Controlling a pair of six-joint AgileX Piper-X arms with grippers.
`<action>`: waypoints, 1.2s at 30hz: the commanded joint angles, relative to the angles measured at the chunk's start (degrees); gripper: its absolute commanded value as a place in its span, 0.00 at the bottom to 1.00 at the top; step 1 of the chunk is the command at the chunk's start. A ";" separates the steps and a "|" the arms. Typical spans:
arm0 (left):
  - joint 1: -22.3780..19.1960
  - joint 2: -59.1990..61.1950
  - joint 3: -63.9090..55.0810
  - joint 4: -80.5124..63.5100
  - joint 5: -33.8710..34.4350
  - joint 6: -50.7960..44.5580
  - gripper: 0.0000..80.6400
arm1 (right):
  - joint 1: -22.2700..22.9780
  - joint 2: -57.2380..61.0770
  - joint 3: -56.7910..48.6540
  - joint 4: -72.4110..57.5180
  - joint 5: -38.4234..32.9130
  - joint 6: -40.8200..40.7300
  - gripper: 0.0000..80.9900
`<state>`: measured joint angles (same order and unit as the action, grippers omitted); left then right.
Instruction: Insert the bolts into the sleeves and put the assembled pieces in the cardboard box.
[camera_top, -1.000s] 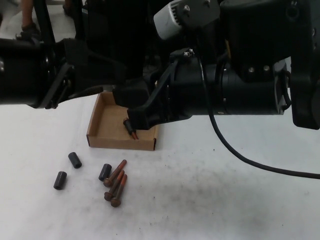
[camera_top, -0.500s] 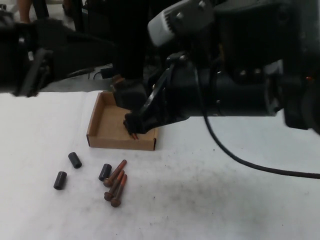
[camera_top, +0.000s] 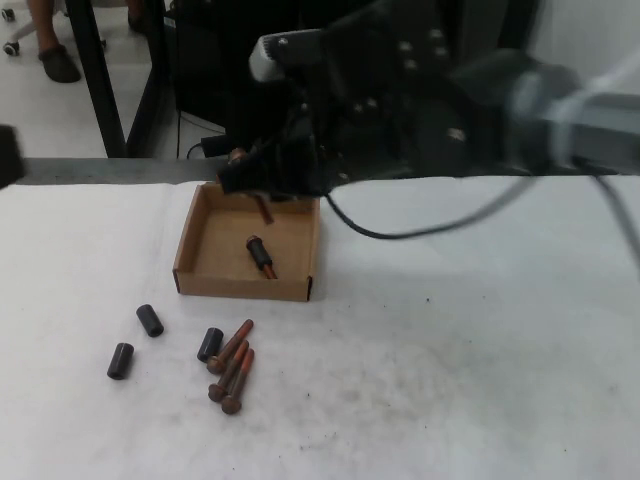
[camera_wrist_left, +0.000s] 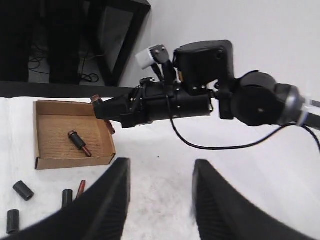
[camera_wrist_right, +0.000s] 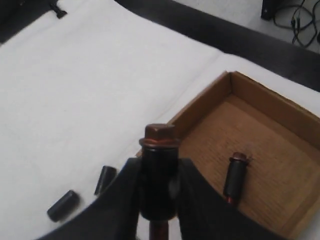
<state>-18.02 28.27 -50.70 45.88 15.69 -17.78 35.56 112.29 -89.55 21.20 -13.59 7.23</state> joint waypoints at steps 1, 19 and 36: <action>0.16 -2.56 -0.23 2.66 -3.15 0.29 0.47 | -1.10 5.62 -7.29 4.72 -0.90 1.41 0.00; 0.16 -3.02 -0.23 5.78 -4.03 0.29 0.47 | -2.68 21.78 -21.38 13.36 -0.42 2.89 0.06; 0.16 -3.02 -0.23 5.78 -4.03 0.29 0.47 | -2.52 17.57 -21.38 22.03 -2.58 4.42 0.51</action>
<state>-18.02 25.63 -50.70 51.74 12.28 -17.71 32.93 133.54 -110.36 39.20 -14.16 12.10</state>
